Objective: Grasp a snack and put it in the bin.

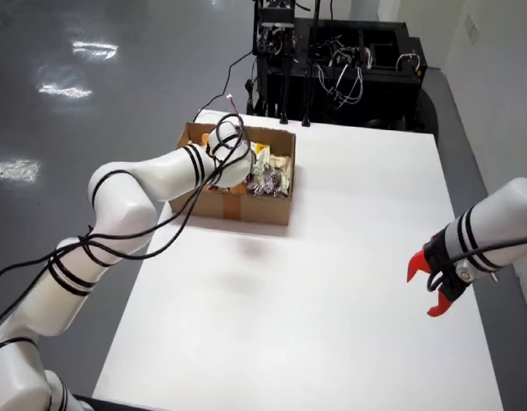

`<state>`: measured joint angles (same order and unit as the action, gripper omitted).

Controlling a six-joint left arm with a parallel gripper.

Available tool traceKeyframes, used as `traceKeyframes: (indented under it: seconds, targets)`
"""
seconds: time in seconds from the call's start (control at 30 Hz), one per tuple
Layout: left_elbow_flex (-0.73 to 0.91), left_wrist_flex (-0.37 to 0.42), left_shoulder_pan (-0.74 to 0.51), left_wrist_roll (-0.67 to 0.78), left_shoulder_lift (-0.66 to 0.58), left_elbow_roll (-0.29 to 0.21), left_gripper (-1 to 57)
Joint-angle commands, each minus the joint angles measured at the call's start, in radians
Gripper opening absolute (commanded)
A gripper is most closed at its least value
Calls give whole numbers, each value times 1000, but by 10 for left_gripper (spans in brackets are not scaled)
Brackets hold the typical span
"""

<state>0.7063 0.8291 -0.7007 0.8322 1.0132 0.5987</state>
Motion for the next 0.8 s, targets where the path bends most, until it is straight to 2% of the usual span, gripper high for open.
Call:
traceKeyframes:
  seconds: [0.03, 0.27, 0.43, 0.5, 0.63, 0.7, 0.8]
  targets:
    - [-125, -5, 6, -67, 70, -13, -4]
    - [-370, 23, 13, -190, 206, -33, -4]
    - [-455, 35, 18, -263, 253, -44, 14]
    - [-470, 38, 21, -284, 261, -52, 74]
    - [-488, 49, 30, -306, 270, -62, 257]
    - [-498, 57, 33, -313, 275, -65, 311]
    - [-525, 75, 34, -325, 289, -67, 358]
